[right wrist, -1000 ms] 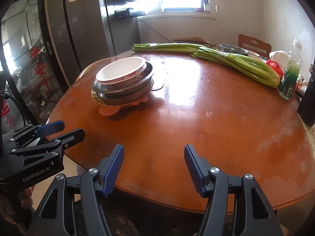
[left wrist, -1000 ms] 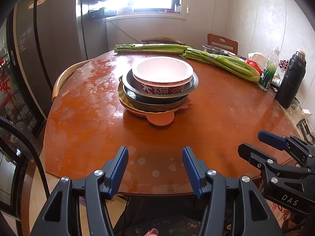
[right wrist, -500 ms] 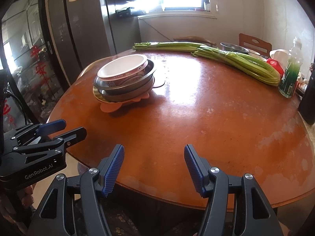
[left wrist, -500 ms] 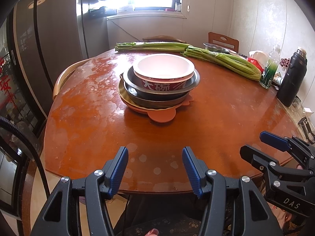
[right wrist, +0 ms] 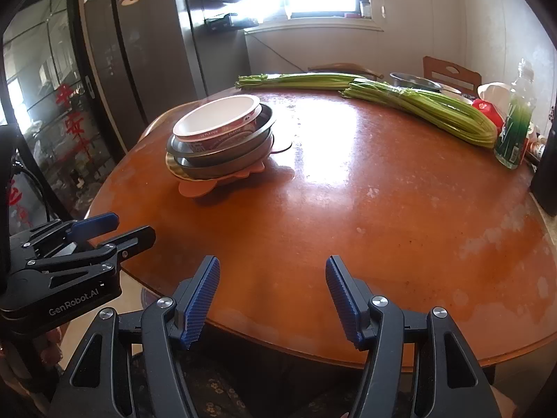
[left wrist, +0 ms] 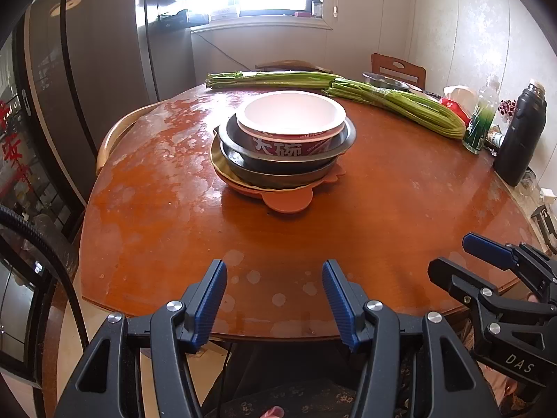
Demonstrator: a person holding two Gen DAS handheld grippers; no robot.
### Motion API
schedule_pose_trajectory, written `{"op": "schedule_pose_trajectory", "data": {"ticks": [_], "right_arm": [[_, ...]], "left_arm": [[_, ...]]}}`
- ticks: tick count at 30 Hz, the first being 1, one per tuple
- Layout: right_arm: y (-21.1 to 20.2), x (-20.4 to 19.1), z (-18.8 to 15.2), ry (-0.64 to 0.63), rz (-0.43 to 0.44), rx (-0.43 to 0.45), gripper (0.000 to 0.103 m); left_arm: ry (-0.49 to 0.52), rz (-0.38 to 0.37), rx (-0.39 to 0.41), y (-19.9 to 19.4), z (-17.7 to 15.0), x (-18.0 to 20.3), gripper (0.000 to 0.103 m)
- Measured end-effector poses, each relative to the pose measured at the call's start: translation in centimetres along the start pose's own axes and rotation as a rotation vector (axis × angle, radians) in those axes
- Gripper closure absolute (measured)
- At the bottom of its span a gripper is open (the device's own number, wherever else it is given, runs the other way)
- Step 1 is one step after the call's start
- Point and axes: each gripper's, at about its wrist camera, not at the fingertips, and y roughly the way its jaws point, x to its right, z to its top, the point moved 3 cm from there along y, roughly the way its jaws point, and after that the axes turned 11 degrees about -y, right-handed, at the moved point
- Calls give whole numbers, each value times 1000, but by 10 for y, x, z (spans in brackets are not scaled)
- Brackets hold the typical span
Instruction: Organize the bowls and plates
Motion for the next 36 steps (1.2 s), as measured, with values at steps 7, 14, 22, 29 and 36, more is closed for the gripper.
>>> {"op": "schedule_pose_trajectory", "data": {"ticks": [7, 14, 22, 29, 36], "right_arm": [[-1, 3, -2, 4, -1, 1, 38], [0, 1, -1, -5, 1, 1, 38], [2, 0, 0, -14, -4, -1, 38], [4, 3, 1, -12, -7, -4, 38], [9, 12, 10, -1, -11, -5, 38]], "left_arm": [[8, 3, -3, 0, -2, 3, 46], [11, 3, -2, -1, -2, 4, 46], [11, 13, -8, 2, -1, 4, 46], [11, 15, -13, 5, 0, 3, 46], [4, 23, -28, 12, 7, 2, 46]]}}
